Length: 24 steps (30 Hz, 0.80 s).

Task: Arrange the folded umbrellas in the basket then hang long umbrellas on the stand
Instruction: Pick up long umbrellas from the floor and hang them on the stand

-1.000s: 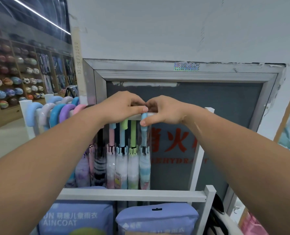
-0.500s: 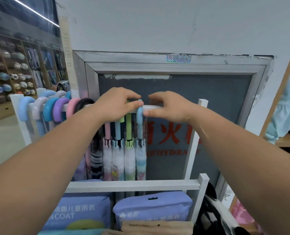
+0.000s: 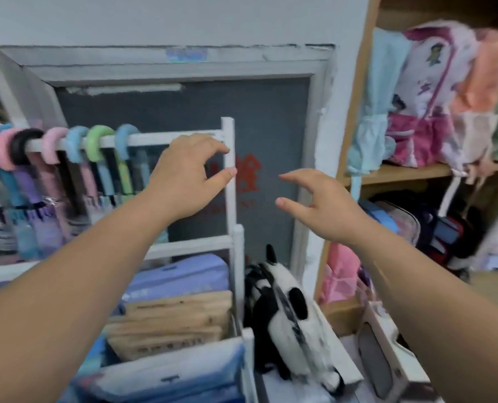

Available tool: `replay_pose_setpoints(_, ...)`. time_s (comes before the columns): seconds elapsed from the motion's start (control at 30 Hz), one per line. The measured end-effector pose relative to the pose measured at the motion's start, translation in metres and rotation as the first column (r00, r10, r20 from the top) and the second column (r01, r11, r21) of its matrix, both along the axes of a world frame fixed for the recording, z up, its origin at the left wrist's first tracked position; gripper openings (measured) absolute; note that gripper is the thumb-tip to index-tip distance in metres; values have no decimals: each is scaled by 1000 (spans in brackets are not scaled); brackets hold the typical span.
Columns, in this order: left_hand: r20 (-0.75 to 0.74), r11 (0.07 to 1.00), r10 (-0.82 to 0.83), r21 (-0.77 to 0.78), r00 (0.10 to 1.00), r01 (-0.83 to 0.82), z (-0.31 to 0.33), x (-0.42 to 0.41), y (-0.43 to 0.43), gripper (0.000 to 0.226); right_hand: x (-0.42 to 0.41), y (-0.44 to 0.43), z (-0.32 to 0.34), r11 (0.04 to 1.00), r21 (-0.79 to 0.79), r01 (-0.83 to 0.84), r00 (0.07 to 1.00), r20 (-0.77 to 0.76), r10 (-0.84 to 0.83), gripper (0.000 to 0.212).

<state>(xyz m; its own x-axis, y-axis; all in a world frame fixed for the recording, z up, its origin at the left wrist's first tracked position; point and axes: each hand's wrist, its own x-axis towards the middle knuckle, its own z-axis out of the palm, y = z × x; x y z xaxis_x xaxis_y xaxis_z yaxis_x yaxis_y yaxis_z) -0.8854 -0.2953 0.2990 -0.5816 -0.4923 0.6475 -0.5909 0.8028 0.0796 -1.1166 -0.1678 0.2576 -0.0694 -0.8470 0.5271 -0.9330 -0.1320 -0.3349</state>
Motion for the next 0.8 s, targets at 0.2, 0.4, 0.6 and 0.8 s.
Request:
replay_pose_setpoints(0.2,95,983,-137,135,986,123,-54,-121,118,49,-108,144,-54,982,108,154,984,70,-162,48)
replay_pose_setpoints(0.4,212,933,-291,278,933,228,-128,-241,236,51,-201,290,-120,922,234,308,932,123,-342,51)
replay_pose_setpoints(0.6,312,841,-470,444,826,311,-212,-331,309,58,-275,394,-184,801,403,442,831,151,-535,50)
replay_pose_setpoints(0.8,350,756,-564,584,748,296,-299,-403,340,62,-323,440,-272,641,589,492,711,153,-686,53)
